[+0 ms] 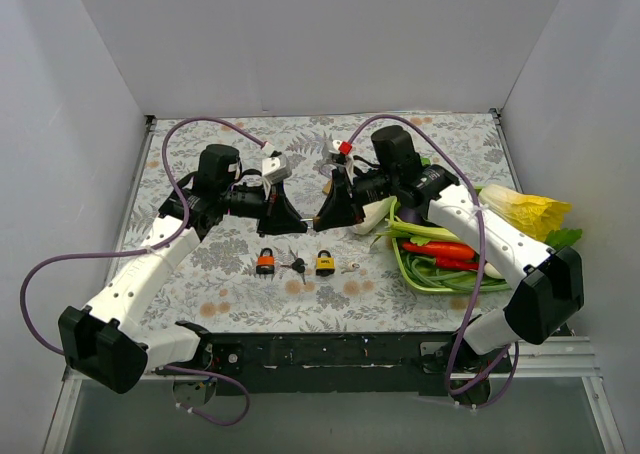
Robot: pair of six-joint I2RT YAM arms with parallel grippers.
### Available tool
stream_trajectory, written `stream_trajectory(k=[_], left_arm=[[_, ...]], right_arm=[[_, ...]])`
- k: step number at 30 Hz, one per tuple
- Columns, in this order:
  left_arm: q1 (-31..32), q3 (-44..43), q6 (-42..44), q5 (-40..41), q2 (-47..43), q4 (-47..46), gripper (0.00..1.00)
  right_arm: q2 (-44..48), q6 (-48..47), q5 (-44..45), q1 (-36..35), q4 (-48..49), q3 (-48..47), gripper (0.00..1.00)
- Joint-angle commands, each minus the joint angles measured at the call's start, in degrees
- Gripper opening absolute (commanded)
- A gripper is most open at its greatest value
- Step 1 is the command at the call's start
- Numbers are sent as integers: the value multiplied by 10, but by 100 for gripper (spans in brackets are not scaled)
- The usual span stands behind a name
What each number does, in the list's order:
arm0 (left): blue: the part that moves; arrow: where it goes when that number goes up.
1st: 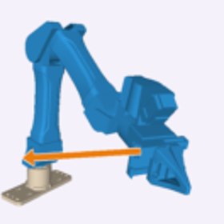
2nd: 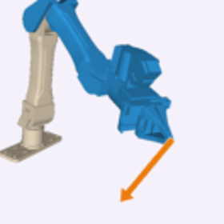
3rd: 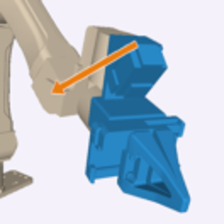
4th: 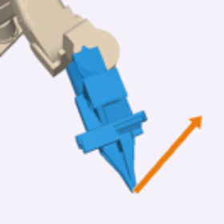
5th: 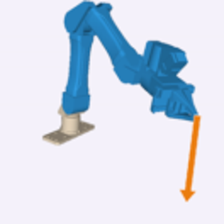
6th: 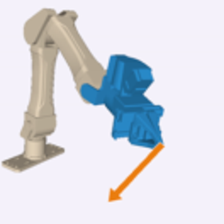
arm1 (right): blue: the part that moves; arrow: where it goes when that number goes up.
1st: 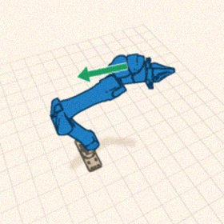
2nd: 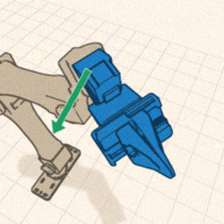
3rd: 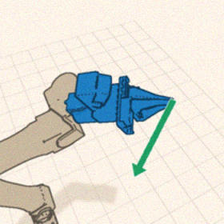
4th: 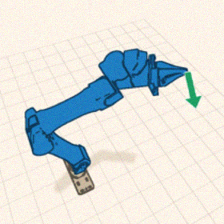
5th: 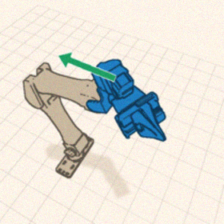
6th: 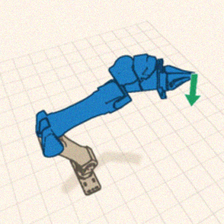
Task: Lock with the key
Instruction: Lock the lock.
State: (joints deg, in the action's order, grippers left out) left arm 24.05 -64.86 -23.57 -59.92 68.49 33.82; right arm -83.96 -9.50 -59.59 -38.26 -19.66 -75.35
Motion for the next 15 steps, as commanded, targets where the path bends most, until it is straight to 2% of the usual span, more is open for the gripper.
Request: stream_trajectory(k=[1,15], left_arm=[[-16,-8,-29,5,-8,-71,0],[5,6,-72,2,1,-128,0]], right_arm=[[11,61,-55,-16,8,7,1],[-1,85,-63,-51,52,8,1]])
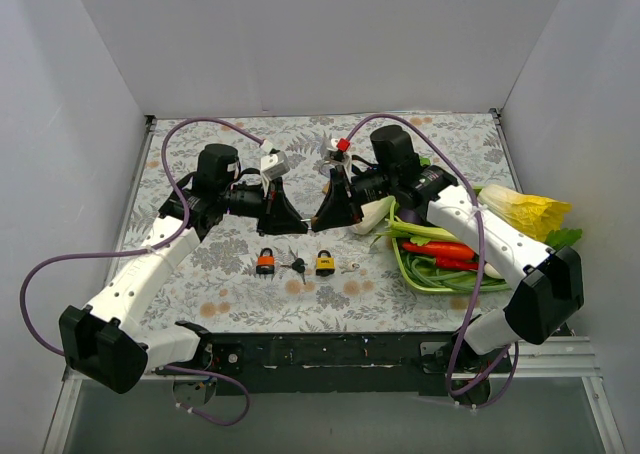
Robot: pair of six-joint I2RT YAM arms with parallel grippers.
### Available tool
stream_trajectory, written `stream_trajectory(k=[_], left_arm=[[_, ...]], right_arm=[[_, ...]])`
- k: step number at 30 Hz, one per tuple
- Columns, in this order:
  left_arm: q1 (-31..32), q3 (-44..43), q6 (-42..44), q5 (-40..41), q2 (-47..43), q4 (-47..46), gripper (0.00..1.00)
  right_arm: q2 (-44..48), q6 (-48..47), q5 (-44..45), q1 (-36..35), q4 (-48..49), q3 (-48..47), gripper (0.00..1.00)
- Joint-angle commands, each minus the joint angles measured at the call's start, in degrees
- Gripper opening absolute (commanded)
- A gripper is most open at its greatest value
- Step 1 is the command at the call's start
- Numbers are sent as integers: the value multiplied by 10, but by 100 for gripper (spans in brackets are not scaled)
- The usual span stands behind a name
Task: Lock with the key
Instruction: Lock the lock.
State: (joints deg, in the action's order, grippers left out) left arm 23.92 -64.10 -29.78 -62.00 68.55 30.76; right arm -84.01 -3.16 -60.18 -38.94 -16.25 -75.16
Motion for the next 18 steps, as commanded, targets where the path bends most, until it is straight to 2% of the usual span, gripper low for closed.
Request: stream_trajectory(k=[1,6,18], left_arm=[[6,-2,-13,23,-1,-98,0],[8,10,-45,13,-4,-118,0],[24,21,-97,11,12,-198,0]], right_arm=[[-3,25,-56,-44,23,6,1],[4,43,-24,-44,64,18,1],[-9,115,-42,-71,157,24,1]])
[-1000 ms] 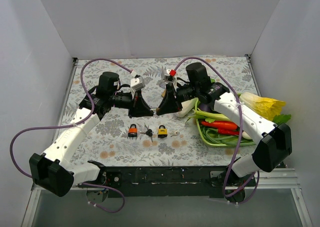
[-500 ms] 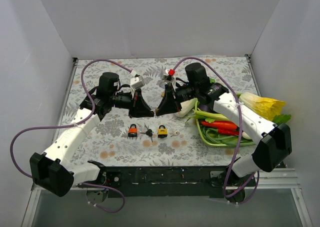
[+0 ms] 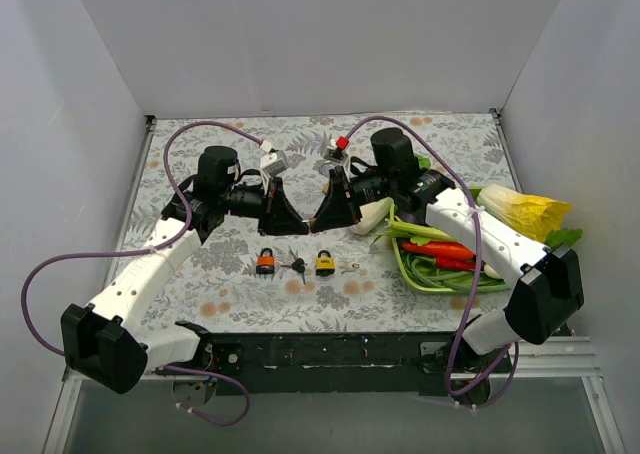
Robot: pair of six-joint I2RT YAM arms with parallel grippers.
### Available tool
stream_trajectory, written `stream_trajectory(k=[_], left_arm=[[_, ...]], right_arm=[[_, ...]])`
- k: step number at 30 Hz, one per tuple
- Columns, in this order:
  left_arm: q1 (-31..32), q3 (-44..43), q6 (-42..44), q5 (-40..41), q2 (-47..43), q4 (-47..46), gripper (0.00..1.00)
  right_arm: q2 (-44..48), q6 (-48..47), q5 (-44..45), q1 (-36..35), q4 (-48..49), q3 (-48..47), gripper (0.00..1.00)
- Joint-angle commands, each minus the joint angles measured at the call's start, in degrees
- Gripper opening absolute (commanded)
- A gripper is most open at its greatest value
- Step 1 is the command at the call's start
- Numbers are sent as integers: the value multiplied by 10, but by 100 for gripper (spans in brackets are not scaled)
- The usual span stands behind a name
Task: Lock with the key
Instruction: Lock the lock.
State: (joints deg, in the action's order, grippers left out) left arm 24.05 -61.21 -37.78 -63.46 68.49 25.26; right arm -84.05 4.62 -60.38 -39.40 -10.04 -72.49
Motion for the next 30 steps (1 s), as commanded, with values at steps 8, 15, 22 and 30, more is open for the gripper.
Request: stream_trajectory(k=[8,15,22,30], left_arm=[[1,-25,61,32,-4,-29,0],[-43,-46,180,22,-16,95,0],[-43,-59,236,5,-6,153,0],[-40,-66,235,-10,4,153,0]], right_arm=[[6,-79,-37,-41,-55,-14,1],[1,-219,0,6,-240,-71,58],[-4,-268,31,19,-294,-110,63],[-30,-245,54,-4,-265,-139,79]])
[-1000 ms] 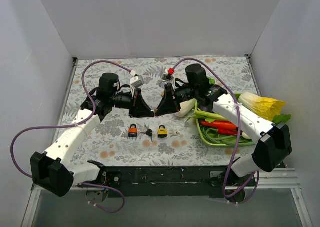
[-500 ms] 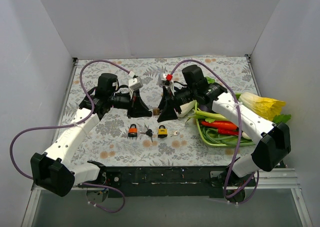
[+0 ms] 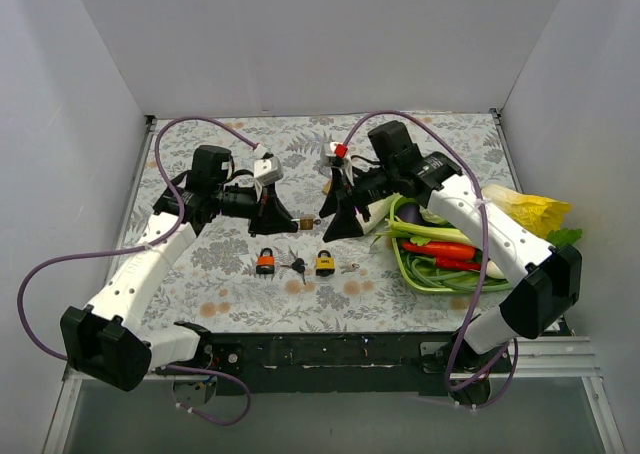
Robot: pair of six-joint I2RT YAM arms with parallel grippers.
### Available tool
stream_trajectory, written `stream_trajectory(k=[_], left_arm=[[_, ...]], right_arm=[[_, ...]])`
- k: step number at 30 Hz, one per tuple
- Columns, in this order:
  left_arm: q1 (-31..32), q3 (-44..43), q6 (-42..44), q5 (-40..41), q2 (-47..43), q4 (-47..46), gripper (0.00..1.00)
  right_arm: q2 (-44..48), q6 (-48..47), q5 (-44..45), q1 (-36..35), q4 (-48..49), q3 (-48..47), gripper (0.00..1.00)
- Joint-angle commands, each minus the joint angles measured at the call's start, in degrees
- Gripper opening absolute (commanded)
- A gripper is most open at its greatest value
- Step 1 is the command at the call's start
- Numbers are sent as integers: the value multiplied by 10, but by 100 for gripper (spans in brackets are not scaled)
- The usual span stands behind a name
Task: Lock with the key
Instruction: Lock the lock.
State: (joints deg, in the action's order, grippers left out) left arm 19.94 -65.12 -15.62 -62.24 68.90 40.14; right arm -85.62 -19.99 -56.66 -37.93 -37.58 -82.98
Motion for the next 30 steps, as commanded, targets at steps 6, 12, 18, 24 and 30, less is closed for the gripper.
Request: stream_trajectory(k=[6,12,18,24,30], left_arm=[[11,-38,17,-25,8,9,0],[22,-53,51,-24,21,55,0],[23,-57,22,2,26,72,0],[-67,-26,-262,79,10,-97,52],[-134,-48,-568,147,14,-193,73]], right_arm=[[-35,9,28,-47,25,-44,74],[-42,17,34,-59,41,-44,44],[-42,14,40,-60,39,-38,1],[2,107,112,-38,174,28,1],[49,192,247,5,322,78,1]])
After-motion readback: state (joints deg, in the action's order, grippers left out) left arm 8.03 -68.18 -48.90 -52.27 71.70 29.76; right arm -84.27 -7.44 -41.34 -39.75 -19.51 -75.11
